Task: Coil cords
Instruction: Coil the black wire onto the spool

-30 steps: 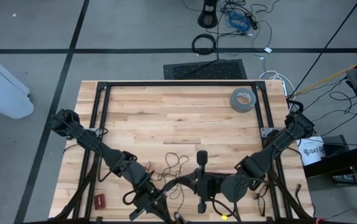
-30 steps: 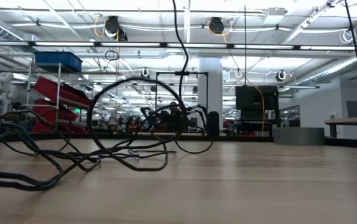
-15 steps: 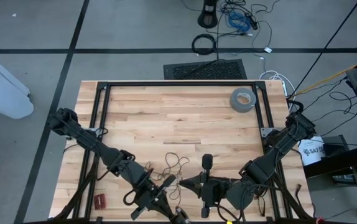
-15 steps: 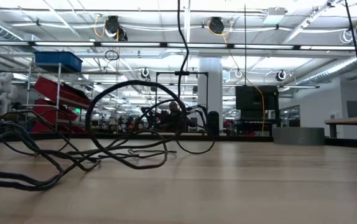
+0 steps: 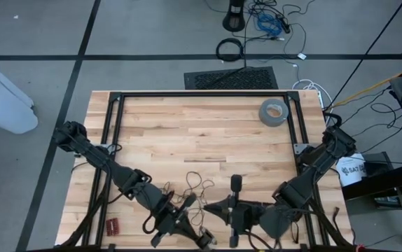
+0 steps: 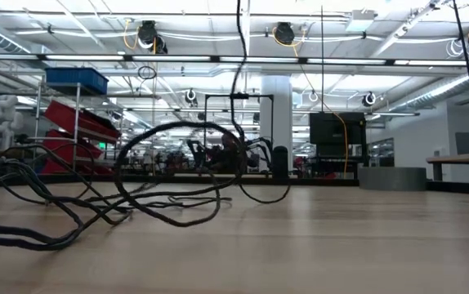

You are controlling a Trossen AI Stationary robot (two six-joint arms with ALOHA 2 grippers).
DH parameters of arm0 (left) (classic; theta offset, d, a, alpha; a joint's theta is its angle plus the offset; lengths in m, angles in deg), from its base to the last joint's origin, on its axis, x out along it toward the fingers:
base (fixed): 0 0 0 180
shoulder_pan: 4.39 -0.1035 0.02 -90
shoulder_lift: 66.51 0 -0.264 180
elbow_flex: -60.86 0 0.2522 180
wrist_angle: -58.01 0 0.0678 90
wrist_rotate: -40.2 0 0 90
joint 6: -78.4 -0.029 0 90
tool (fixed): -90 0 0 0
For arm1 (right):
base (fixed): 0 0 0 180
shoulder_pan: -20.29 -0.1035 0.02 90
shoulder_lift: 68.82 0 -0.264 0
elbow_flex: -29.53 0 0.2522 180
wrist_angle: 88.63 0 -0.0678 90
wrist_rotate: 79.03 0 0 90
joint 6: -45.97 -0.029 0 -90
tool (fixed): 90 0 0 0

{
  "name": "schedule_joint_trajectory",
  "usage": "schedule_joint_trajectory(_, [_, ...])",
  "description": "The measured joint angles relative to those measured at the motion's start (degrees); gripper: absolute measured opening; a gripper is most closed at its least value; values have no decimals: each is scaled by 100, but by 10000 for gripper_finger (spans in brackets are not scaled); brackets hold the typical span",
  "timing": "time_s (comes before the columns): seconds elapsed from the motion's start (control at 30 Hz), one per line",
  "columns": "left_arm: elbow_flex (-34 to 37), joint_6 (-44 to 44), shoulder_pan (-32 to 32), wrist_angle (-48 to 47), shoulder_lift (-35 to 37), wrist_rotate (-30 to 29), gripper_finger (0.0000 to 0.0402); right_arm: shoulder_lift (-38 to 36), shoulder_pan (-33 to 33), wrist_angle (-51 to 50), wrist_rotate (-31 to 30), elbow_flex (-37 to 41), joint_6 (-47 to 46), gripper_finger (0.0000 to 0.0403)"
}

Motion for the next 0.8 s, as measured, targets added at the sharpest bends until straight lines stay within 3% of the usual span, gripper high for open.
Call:
schedule_joint_trajectory(0.33, [0,15,-8,-55,14,-303,1,-5,-200,-7,4,-66,2,0])
schedule_joint_trajectory(0.53, [0,13,-15,-231,14,-1255,1,-5,-222,-1,74,-66,2,0])
schedule_joint_trajectory(0.8, [0,120,3,-465,242,-1924,1,-3,-343,-242,112,-259,-127,0])
